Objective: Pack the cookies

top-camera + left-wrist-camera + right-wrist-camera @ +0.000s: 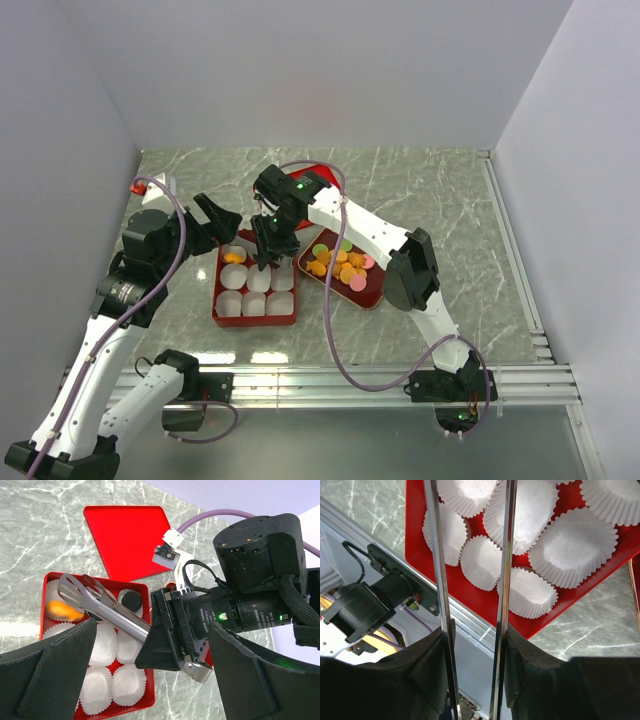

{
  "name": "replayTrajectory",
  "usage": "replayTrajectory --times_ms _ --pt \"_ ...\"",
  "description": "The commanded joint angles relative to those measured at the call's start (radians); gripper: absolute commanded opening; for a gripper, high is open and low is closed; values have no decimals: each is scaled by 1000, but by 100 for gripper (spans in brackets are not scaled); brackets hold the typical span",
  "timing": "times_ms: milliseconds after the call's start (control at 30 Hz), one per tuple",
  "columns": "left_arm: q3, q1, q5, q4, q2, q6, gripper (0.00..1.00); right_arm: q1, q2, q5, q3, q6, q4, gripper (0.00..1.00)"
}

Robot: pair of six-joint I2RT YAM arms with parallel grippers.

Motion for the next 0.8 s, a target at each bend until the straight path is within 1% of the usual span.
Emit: replayTrajectory --times_ms 0,167,367,400,467,533,567,633,667,733,767 --pt "32 -1 23 24 -13 -1 100 6 -31 17 12 4 33 48" --pt "34 -1 23 24 -16 0 99 6 -54 43 37 5 5 48" --pt "38 -1 21 19 -19 5 99 -5 -140 93 31 7 -25 48" --pt "41 -1 -14 16 -19 5 100 -8 -172 101 17 4 -30 48" --pt "46 -1 -28 7 -18 5 99 -15 -212 130 -9 -4 -39 48" --pt "52 1 -32 6 -12 8 100 -29 -288 156 -77 -9 -39 48" --pt "52 -1 -39 4 -10 3 99 -35 -317 169 -142 -12 -39 48" --pt "48 1 -54 5 -4 -10 100 -60 -409 199 -221 -12 -27 47" --pt "46 -1 -54 9 -2 -12 99 -69 -470 209 -303 -10 -22 47" --pt "44 -1 -39 16 4 -8 99 -100 -529 224 -388 -10 -9 47" --pt "44 1 -31 19 8 -3 100 -111 -580 232 -461 -10 -9 47"
